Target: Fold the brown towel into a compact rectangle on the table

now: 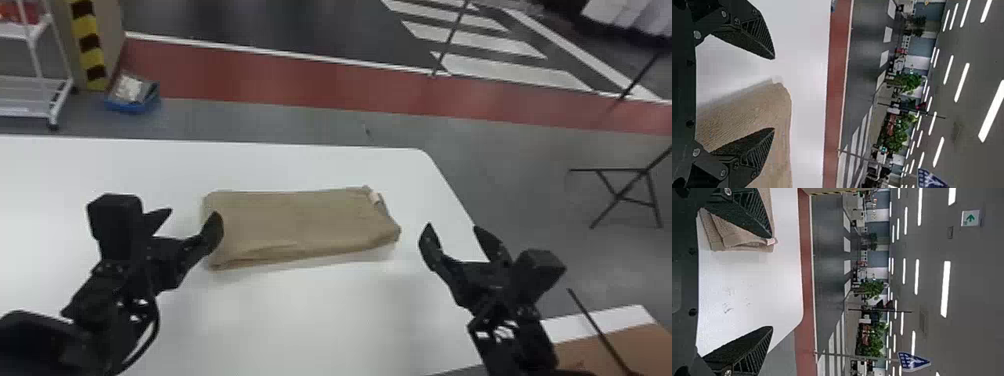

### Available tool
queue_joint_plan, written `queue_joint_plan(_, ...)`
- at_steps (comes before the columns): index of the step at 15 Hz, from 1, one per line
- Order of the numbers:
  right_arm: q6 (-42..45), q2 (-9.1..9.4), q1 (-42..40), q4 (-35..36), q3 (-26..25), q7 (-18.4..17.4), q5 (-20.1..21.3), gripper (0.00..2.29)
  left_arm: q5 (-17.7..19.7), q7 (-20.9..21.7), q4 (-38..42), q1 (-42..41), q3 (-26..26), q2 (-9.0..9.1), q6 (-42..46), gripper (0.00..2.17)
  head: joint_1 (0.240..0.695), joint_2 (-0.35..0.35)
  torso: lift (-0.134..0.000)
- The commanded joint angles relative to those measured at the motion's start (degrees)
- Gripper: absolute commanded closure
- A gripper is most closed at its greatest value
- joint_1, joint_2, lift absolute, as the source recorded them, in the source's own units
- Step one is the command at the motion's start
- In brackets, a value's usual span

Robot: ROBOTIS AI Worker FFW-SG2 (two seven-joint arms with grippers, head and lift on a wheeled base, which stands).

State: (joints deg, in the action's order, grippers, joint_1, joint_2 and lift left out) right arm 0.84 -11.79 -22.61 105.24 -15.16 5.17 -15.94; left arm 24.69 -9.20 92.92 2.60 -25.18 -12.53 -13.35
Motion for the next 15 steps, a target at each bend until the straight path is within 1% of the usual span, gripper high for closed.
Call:
queue_joint_plan(1, 2.4, 0.19, -1.1, -0.2, 0.7, 0.1, 0.0, 0.06, -1.4, -0.1, -2.4, 1.2, -2.6, 1.11, -0.7, 0.28, 0.695, -0.334, -0.123)
queue_joint_plan(2, 3.1, 0.28, -1.3, -0.7, 0.9, 0.7, -0.1, 0.07, -1.8, -0.1, -3.2, 1.4, -3.3, 1.46, -0.7, 0.28, 0.695, -0.349, -0.123)
queue_joint_plan(6, 4.8, 0.45, -1.7, -2.2, 0.7, 1.2, -0.2, 0.07, -2.6, -0.6, -4.6, 2.1, -5.3, 2.78, -0.8, 0.28, 0.695, -0.35, -0.123)
queue_joint_plan(9, 6.4, 0.45, -2.3, -2.5, 0.7, 1.5, -0.9, 0.07, -4.1, -0.9, -7.0, 3.5, -6.6, 3.74, -0.8, 0.28, 0.695, -0.35, -0.123)
queue_joint_plan(12, 6.4, 0.45, -2.6, -2.6, 0.1, 1.6, -1.2, 0.07, -4.2, -1.8, -7.0, 3.5, -6.4, 3.66, -0.8, 0.34, 0.695, -0.35, -0.123)
queue_joint_plan(13, 6.4, 0.45, -2.6, -2.6, 0.1, 1.6, -1.2, 0.07, -4.2, -1.8, -7.0, 3.5, -6.3, 3.66, -0.8, 0.44, 0.695, -0.35, -0.123)
queue_joint_plan(15, 6.6, 0.45, -2.6, -2.6, 0.1, 1.6, -1.3, 0.07, -4.4, -2.1, -7.0, 3.5, -6.3, 3.39, -1.2, 0.54, 0.695, -0.35, -0.123)
